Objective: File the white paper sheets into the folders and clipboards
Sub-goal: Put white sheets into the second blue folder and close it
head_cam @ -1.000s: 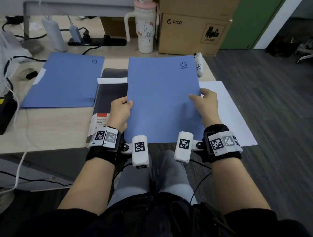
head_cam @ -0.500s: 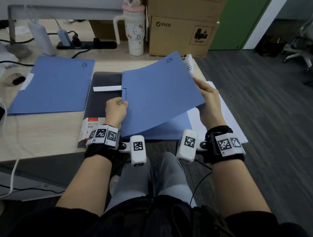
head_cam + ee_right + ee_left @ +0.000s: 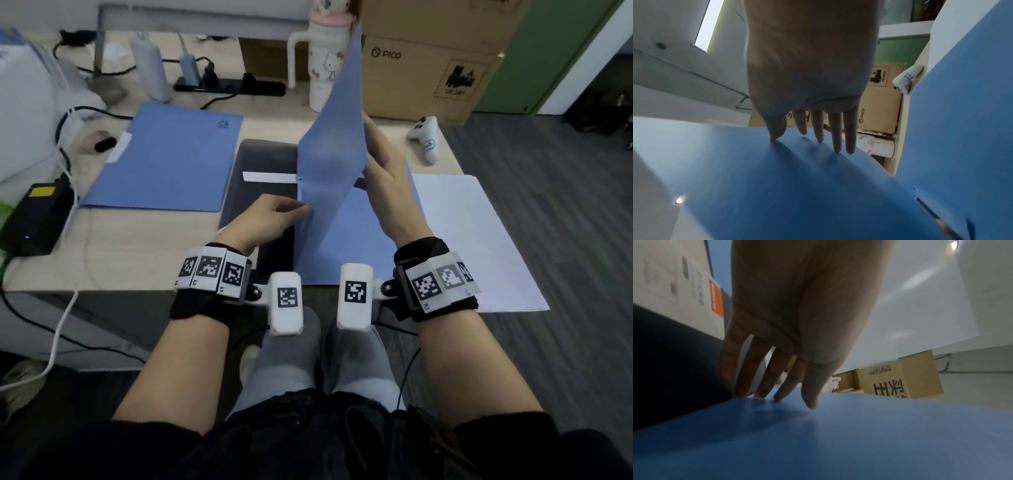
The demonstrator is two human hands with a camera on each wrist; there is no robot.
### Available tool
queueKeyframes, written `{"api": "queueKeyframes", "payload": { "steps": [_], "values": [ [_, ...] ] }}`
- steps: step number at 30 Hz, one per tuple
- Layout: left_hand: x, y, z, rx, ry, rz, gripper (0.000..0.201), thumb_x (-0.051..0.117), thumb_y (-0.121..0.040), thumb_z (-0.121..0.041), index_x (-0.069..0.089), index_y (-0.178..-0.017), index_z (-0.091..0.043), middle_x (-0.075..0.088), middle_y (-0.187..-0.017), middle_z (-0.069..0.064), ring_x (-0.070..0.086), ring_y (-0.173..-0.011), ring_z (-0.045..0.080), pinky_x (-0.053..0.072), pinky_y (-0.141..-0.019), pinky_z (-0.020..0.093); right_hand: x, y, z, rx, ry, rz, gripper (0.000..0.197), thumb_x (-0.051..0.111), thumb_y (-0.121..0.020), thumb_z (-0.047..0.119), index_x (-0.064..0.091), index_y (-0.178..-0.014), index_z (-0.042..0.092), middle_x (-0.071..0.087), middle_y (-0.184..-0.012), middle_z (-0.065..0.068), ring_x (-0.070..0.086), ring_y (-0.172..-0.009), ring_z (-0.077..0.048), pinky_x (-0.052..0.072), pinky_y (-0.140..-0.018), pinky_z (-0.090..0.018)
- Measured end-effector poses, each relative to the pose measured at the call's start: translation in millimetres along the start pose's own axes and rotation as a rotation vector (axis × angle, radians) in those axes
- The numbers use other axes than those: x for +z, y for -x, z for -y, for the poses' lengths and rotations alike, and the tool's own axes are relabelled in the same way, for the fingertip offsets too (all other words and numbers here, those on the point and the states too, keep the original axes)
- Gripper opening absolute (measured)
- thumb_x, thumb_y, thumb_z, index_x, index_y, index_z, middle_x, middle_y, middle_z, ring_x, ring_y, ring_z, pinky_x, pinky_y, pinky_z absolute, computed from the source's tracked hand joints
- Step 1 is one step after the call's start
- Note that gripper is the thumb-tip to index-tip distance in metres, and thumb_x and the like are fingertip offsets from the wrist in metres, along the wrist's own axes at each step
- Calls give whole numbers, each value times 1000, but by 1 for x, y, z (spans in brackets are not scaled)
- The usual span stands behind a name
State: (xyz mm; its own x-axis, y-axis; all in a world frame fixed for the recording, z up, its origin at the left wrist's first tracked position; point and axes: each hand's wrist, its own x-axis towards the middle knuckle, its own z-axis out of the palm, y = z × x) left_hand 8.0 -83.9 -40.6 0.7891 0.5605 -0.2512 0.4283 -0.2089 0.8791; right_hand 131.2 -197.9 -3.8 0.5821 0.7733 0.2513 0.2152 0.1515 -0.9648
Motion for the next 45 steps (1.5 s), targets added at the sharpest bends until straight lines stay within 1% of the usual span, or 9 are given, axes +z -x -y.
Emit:
{"api": "queueKeyframes", "payload": {
  "steps": [5, 12, 15, 19, 25, 30, 35, 41, 45],
  "values": [
    [-24, 28, -2, 28, 70, 99, 35, 34, -98, -47, 62, -110, -29, 70, -107, -9, 66, -99, 5, 51, -91, 26, 33, -11, -4, -2, 41, 118, 58, 55, -94, 24, 32, -147, 18, 32, -155, 1, 42, -134, -12, 41, -110, -30],
    [-63, 49, 18, 209, 282, -103, 31, 40, -99, -8, 59, -104, -33, 68, -102, -11, 67, -89, -3, 54, -73, 15, 75, -22, -21, 182, 240, 277, 73, 61, -86, 49, 25, -148, 37, 17, -159, 12, 14, -147, -10, 17, -120, -46],
    [-80, 52, 32, 202, 444, -165, 30, 32, -103, -24, 59, -111, -34, 70, -111, -10, 66, -106, 14, 53, -89, 37, 90, -25, -37, 301, 412, 325, 87, 58, -71, 72, 18, -145, 50, 6, -159, 19, -9, -149, -18, 2, -116, -61],
    [-97, 59, 47, 174, 659, -268, 55, 3, -98, -53, 54, -115, -40, 68, -113, -17, 62, -112, 9, 49, -96, 38, 105, -29, -53, 398, 572, 376, 93, 58, -70, 75, 12, -146, 49, -3, -159, 19, -22, -146, -22, -3, -114, -64],
    [-116, 57, 74, 79, 846, -511, 30, 43, -94, -42, 66, -96, -23, 70, -99, -5, 63, -96, 15, 46, -85, 30, 119, -33, -62, 475, 776, 488, 97, 57, -70, 75, 7, -148, 45, -10, -158, 19, -18, -147, -25, -1, -112, -68],
    [-128, 53, 85, -40, 702, -772, 26, 41, -98, -30, 62, -100, -15, 66, -89, -4, 61, -79, 9, 47, -65, 19, 121, -32, -67, 492, 905, 572, 99, 60, -71, 72, 2, -148, 47, -18, -157, 18, -17, -147, -26, -7, -107, -72],
    [-131, 41, 101, -80, 263, -921, 23, 56, -87, -17, 68, -105, -11, 70, -105, 5, 65, -101, 20, 49, -96, 34, 121, -37, -66, 481, 986, 629, 100, 63, -73, 66, 1, -149, 45, -21, -157, 15, -17, -147, -28, 0, -108, -73],
    [-109, 13, 84, 79, -15, -689, 28, 55, -88, -7, 67, -113, -7, 67, -118, 6, 60, -116, 18, 42, -105, 29, 105, -50, -62, 455, 964, 663, 90, 64, -80, 57, 12, -150, 37, -9, -160, 12, -6, -148, -26, 12, -117, -56],
    [-79, -8, 64, 177, -165, -394, 33, 54, -91, -7, 60, -123, -9, 56, -135, 7, 35, -140, 21, 25, -115, 30, 92, -52, -60, 389, 883, 550, 80, 59, -88, 47, 15, -152, 26, 4, -161, -1, -2, -149, -26, 9, -120, -45]
  ]
}}
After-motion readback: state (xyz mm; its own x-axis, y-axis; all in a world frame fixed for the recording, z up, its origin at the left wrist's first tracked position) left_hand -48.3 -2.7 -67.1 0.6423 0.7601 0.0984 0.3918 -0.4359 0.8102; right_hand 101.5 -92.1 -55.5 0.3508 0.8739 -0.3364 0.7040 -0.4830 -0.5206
